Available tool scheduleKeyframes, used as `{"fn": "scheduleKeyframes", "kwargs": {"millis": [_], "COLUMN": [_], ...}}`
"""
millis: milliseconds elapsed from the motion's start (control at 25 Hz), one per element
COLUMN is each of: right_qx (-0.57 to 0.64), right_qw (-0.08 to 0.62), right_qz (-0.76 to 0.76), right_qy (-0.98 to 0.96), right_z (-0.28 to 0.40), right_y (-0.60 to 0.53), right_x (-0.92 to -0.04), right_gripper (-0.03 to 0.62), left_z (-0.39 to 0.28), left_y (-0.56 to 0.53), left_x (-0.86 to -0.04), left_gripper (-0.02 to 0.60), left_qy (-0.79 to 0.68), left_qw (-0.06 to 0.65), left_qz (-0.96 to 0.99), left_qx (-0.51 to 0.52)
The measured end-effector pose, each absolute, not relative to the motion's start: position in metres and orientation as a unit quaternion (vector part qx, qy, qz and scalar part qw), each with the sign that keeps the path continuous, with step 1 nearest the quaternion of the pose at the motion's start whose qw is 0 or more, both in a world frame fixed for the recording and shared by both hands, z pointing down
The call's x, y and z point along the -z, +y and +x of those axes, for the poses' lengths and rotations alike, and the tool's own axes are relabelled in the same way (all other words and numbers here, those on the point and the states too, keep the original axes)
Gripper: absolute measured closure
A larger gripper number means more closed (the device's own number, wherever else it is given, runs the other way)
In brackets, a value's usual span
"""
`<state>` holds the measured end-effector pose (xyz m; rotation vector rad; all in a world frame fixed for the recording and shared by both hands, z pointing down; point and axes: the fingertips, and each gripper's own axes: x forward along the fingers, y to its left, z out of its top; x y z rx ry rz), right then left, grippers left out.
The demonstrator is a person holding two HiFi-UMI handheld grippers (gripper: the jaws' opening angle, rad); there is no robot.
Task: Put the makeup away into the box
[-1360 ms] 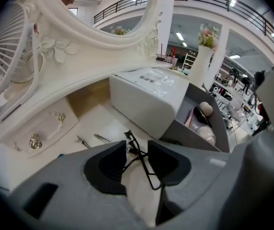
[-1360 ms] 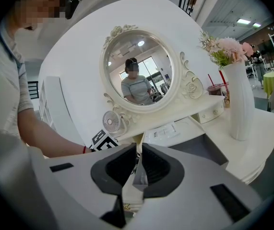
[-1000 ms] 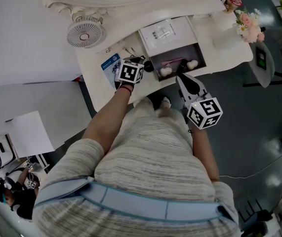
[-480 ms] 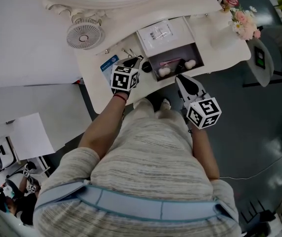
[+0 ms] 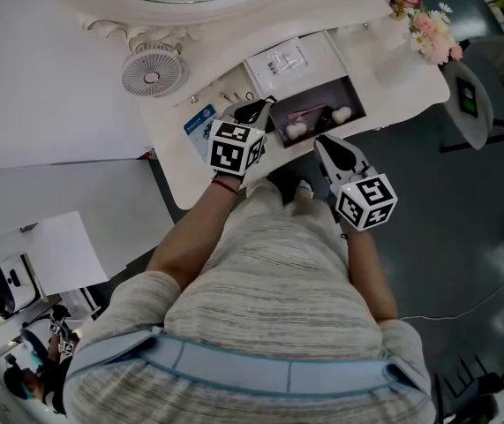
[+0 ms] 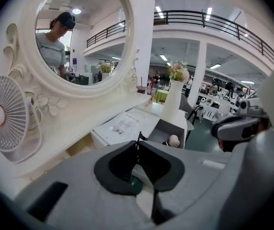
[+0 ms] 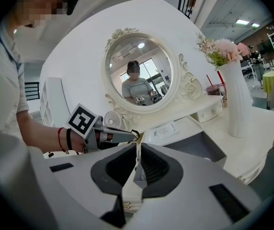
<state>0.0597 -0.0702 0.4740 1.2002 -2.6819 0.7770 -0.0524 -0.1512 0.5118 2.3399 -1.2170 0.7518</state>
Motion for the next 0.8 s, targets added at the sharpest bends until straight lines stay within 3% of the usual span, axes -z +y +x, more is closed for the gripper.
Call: {"fn": "scheduleKeyframes", "kwargs": {"millis": [800], "right_qx": [-0.268], "right_qw": [0.044], "right_qz": [0.445], "right_qy": [-0.853], "right_z": [0.098], "right_y": [-0.061], "right_x": [-0.481], "right_gripper": [0.583], "left_z": [0.046], "left_y": [-0.151], "left_x": [-0.556], "left_gripper": [0.551], "left_qy": [-0.306], "left_qw": [0.191], "left_qz": [0.867], "left_qx": [-0.343]}}
